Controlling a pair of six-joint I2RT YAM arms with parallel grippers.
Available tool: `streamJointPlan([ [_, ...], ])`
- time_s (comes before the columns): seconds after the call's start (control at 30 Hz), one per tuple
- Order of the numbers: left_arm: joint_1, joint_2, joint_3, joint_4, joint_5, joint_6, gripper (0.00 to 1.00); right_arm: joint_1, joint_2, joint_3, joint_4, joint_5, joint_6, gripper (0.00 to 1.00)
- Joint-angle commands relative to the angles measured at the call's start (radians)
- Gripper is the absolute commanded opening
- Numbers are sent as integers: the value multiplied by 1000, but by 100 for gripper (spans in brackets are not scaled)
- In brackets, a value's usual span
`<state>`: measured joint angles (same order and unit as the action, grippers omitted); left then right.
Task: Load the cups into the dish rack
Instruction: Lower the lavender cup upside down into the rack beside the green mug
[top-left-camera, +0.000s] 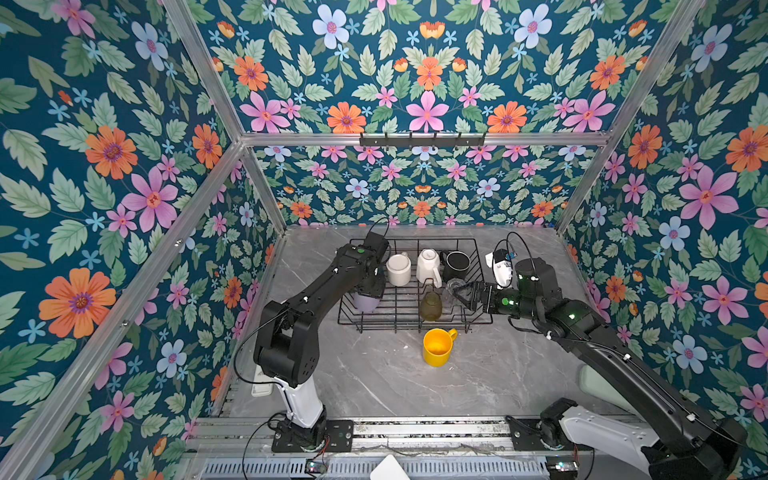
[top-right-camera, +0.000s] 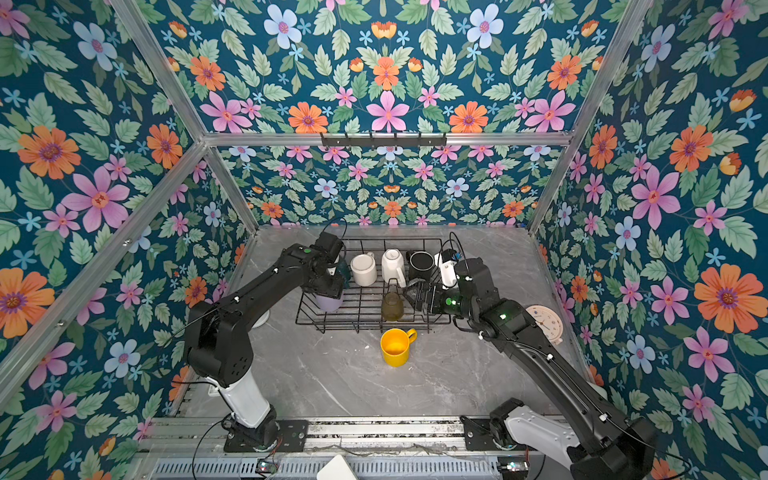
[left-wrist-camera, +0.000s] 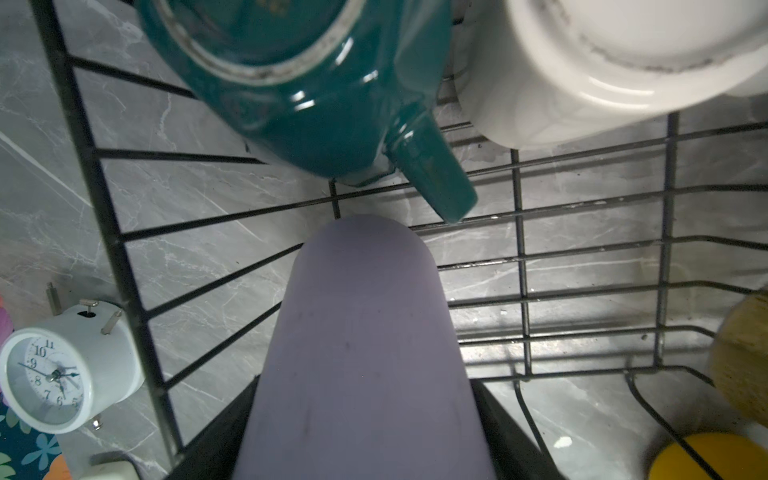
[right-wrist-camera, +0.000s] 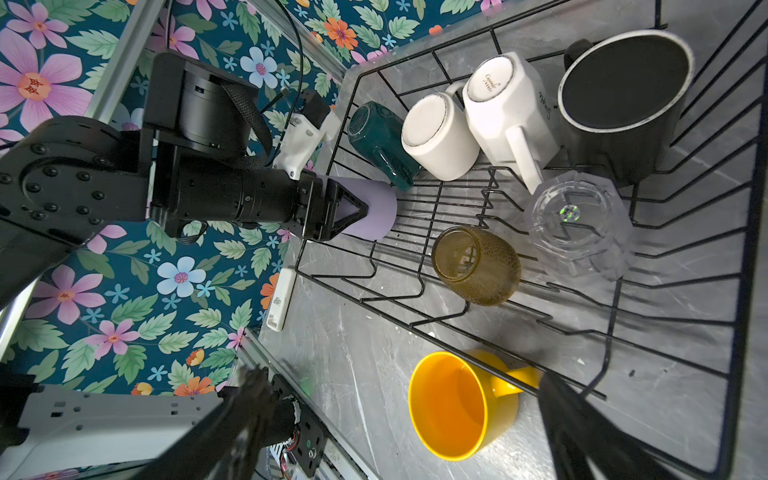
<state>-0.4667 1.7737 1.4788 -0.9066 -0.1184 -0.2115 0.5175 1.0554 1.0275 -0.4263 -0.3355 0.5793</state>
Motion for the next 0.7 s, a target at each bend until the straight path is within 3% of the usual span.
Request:
streamJointPlan([
  [0.0, -1, 15, -2, 28, -20, -11, 24, 0, 3, -1, -8, 13, -17, 99],
  [0.47, 0, 49, -46, 54, -47, -29, 69, 1, 3, -3, -10, 18, -24, 99],
  [0.67, 0, 37, -55, 54, -53, -36, 73, 0, 7, 1, -8, 14, -24, 99],
])
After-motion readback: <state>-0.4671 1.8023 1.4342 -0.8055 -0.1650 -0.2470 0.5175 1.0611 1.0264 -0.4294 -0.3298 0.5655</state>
